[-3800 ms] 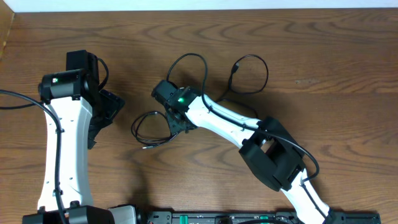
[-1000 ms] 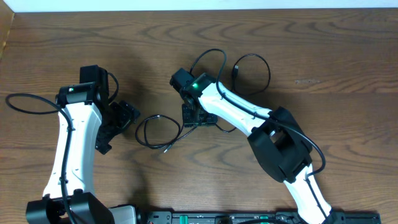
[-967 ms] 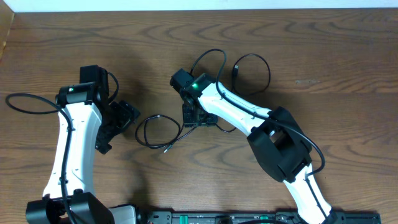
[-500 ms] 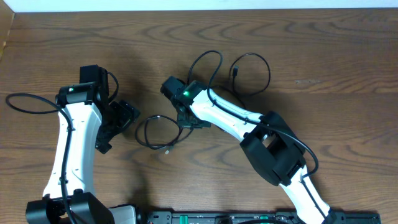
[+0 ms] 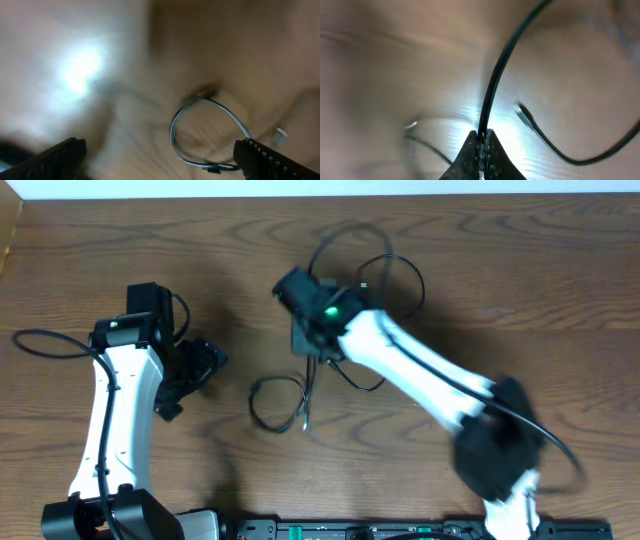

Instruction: Untangle cables

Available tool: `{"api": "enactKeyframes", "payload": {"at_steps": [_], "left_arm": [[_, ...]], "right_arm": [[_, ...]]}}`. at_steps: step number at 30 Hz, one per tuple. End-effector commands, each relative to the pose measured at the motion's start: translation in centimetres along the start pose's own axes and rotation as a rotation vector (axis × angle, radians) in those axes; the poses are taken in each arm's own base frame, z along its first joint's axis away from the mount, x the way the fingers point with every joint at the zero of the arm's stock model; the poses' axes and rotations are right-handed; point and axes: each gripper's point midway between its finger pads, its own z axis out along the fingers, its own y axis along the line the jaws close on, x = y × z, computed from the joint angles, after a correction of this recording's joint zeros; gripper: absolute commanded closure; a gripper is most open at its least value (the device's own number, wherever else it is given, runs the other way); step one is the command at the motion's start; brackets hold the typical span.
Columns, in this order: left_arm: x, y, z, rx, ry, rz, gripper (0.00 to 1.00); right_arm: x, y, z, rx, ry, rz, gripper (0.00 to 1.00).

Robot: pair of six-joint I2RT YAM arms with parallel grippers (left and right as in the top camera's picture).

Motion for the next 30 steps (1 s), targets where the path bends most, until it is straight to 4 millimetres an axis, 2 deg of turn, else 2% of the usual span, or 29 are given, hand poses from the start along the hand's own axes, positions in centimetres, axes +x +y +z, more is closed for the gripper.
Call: {"api": "enactKeyframes", "payload": {"at_steps": [1,4,8,12,15,16,18,20,21,22,25,26,28,30], "left_arm": [[3.4,-5.7,-1.2,0.366,0.164,0.312,0.01],[4.9,-8.1,-2.7,0.543,0.225,0.374,0.01],[6.3,-9.9,-4.5,0.699,0.283,0.427,0.01],[6.7,-10.0,-4.6,0.713,0.298,0.429,0.01],[7.1,-10.0,-4.3,0.684,0.3,0.448,0.01],[7.2,-9.9,-3.9,0.658,0.292,0.457,0.01],[7.0,-9.2,-2.7,0.556,0.263,0.461,0.01],[7.1,-8.8,-2.0,0.481,0.252,0.443,0.01],[7.4,-8.9,-1.8,0.466,0.25,0.454,0.01],[7.8,-9.3,-1.8,0.468,0.251,0.478,0.01],[8.0,-9.3,-1.3,0.427,0.227,0.505,0.01],[7.5,-8.9,-1.0,0.385,0.208,0.481,0.01],[5.9,-7.6,-0.2,0.269,0.147,0.37,0.01],[4.6,-6.8,0.2,0.196,0.089,0.258,0.04]], "right_arm": [[-2.9,2.2,-7.8,-0.121,-0.171,-0.129,0.99],[-3.3,3.1,-10.0,-0.174,-0.211,-0.13,0.99],[-3.5,4.2,-11.0,-0.235,-0.224,-0.133,0.99],[-4.3,5.7,-12.0,-0.314,-0.258,-0.133,0.99],[-6.6,6.0,-15.2,-0.377,-0.36,-0.109,0.99],[-7.3,5.8,-16.5,-0.392,-0.39,-0.1,0.99],[-9.1,4.4,-20.7,-0.424,-0.49,-0.089,0.99],[-10.2,2.7,-23.7,-0.429,-0.555,-0.076,0.99],[-10.4,2.1,-24.6,-0.426,-0.574,-0.075,0.99],[-10.8,0.8,-26.1,-0.414,-0.606,-0.073,0.99],[-10.8,-2.2,-27.0,-0.36,-0.602,-0.038,0.99],[-10.6,-2.8,-26.8,-0.343,-0.589,-0.031,0.96],[-9.9,-4.1,-25.9,-0.298,-0.54,-0.02,0.67],[-9.3,-4.9,-25.2,-0.268,-0.503,-0.015,0.47]]}}
